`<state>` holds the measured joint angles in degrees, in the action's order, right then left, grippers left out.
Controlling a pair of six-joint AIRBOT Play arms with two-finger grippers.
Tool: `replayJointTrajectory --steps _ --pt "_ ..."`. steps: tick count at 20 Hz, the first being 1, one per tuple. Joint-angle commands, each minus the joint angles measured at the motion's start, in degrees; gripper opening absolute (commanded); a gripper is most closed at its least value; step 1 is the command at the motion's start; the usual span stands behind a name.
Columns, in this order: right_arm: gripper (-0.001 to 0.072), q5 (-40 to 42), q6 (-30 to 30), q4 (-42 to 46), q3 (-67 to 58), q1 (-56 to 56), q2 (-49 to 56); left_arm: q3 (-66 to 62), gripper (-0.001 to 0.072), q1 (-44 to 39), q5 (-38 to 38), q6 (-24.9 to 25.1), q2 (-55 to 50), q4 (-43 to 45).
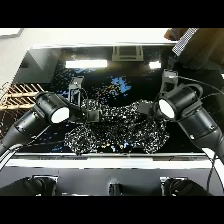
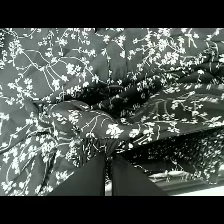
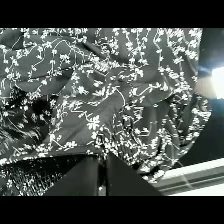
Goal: Fold the clothes and pants, and hang the long-sleeved shirts on hangers.
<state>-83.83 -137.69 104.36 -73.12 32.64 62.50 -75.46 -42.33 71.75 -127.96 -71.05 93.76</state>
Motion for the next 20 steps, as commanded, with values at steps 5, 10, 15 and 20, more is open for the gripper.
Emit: replayJointTrajectory --steps 5,10,15,20 --pt "0.0023 3.4 -3.8 -0.4 1.9 0.1 0.3 1.4 0.0132 2.4 -4.3 -0.1 -0.8 -3.6" --pt "0.0023 6.3 -2.9 -0.4 1.9 0.1 0.3 1.5 0.055 10.6 -3.8 4.6 1.6 -9.1" --pt "0.0023 6.4 -1.2 -0.4 1.9 0.1 0.3 4.8 0.0591 32.8 2.2 16.8 13.2 -0.9" --pt "0.0024 6.4 0.5 -0.4 1.9 0.1 0.3 7.6 0.0589 56.4 8.2 38.0 17.5 -0.3"
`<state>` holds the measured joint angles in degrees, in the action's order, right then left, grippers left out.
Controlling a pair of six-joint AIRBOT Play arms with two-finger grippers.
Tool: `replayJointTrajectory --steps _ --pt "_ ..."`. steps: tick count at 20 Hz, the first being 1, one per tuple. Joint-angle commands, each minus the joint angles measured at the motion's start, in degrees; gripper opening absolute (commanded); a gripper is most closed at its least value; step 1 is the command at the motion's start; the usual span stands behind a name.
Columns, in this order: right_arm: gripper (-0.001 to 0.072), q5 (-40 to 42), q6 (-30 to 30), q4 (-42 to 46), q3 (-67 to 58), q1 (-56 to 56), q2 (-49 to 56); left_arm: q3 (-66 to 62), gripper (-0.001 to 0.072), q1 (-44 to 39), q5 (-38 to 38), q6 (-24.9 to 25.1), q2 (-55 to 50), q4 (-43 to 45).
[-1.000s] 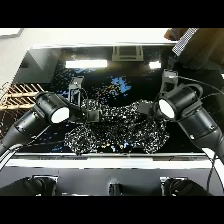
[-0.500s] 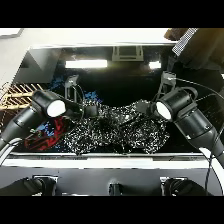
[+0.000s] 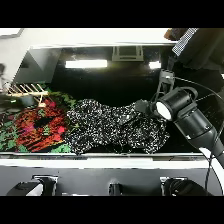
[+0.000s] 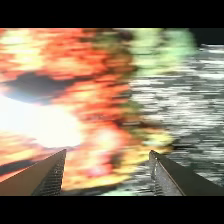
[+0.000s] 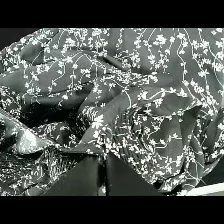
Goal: Fold the clothes and pants, and hang the long-sleeved shirts on hangers.
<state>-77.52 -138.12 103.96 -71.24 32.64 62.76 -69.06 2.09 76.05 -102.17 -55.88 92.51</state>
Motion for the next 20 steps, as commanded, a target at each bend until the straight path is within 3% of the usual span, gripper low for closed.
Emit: replayJointTrajectory --steps 1,3,5,9,13,20 --pt "0.0024 0.0 1.0 0.0 0.0 0.1 0.0 1.2 0.0589 14.7 3.5 12.2 2.2 1.0" --pt "0.0024 -0.1 1.0 0.0 0.0 0.1 0.0 2.1 0.0606 19.6 0.6 6.6 1.9 1.0" --pt "0.0024 -0.1 1.0 0.0 0.0 0.0 0.0 4.8 0.0674 27.0 -3.4 5.9 1.4 -0.3" --pt "0.0024 -0.1 1.0 0.0 0.0 0.1 0.0 5.6 0.0675 45.9 -4.2 24.7 -4.9 -15.4" --pt "0.0024 0.0 1.8 0.0 0.0 0.0 0.0 5.6 0.0674 52.0 -8.3 36.8 -9.2 -15.6" --pt "0.0024 -0.5 5.7 0.0 0.0 0.0 0.0 5.6 0.0673 52.5 -18.1 48.0 -19.0 -15.6"
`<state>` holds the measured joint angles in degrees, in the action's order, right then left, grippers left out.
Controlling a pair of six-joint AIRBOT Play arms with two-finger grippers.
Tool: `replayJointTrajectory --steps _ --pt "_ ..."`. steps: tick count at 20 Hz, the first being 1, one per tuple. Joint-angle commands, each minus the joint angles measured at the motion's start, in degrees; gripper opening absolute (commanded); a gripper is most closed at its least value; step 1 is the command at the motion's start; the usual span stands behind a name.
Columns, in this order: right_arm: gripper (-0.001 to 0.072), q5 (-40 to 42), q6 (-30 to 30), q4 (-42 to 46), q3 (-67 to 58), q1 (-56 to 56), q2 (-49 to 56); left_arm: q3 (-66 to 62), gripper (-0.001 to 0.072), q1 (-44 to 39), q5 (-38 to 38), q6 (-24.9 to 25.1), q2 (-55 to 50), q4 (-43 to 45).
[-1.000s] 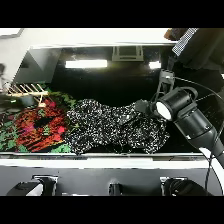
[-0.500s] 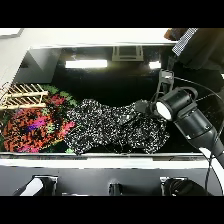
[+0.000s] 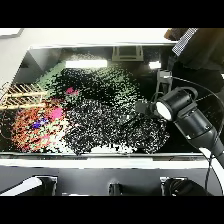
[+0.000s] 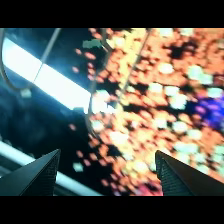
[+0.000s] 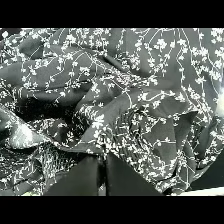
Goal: Fold the clothes and pants, and hang the long-sleeved shirts on hangers.
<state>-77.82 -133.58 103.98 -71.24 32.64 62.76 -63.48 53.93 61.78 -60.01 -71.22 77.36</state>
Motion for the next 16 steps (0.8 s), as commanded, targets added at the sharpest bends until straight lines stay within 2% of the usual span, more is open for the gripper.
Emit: replayJointTrajectory --steps 1,9,16 --pt "0.0024 -0.1 1.2 0.0 0.0 0.0 0.0 0.0 0.0674 0.7 -3.8 6.8 -5.1 -0.4" --pt "0.0024 -1.3 1.2 0.1 0.0 0.0 0.0 0.0 0.0668 0.5 -7.2 12.0 -13.0 -0.7" --pt "0.0024 -1.3 0.9 0.2 0.0 0.0 0.0 0.1 0.0667 -1.6 -7.5 13.4 -17.7 -2.4"
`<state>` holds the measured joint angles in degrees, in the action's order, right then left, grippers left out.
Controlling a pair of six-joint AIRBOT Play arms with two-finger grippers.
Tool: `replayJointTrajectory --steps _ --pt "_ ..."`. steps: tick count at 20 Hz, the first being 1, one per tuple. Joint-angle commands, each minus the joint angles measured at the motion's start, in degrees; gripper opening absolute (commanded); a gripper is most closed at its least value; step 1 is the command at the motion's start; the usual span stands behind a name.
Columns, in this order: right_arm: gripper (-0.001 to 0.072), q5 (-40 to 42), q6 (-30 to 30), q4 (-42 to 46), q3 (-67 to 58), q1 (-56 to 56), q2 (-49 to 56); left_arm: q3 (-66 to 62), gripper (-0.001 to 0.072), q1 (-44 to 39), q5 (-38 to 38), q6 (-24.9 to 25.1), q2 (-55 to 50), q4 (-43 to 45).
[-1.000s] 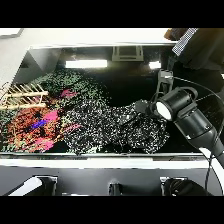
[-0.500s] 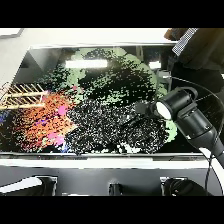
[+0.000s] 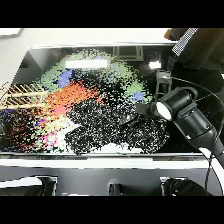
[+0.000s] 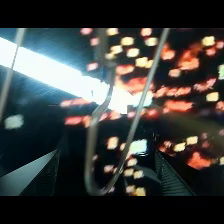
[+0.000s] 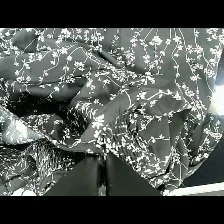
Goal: Fold the clothes and pants, and hang the long-sleeved shirts on hangers.
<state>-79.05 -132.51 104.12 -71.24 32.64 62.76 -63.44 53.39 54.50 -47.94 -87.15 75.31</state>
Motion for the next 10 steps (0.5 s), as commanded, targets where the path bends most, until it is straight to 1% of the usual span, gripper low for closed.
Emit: replayJointTrajectory --steps 1,4,5,6,9,10 --pt "0.0024 -0.1 -0.2 0.0 0.0 0.0 0.0 0.0 0.0666 -1.4 -0.4 1.3 -2.4 -0.3" --pt "0.0024 -0.2 -0.2 0.0 0.0 0.0 0.0 0.0 0.0654 -2.5 -0.3 1.2 -4.0 -0.3" --pt "0.0024 -0.5 -0.2 0.0 0.0 0.0 0.0 0.0 0.0572 -2.7 -0.4 1.3 -4.3 -0.3" --pt "0.0024 -0.7 -0.2 0.0 0.0 0.0 0.0 0.0 0.0444 -2.9 -0.4 1.3 -4.4 -0.3" --pt "0.0024 -1.0 -0.2 0.1 0.0 0.0 0.0 0.0 0.0101 -3.0 -0.3 1.3 -4.4 -0.3" --pt "0.0024 -1.0 -0.2 0.1 0.0 0.0 0.0 0.0 0.002 -3.0 0.0 1.3 -4.2 -0.3"
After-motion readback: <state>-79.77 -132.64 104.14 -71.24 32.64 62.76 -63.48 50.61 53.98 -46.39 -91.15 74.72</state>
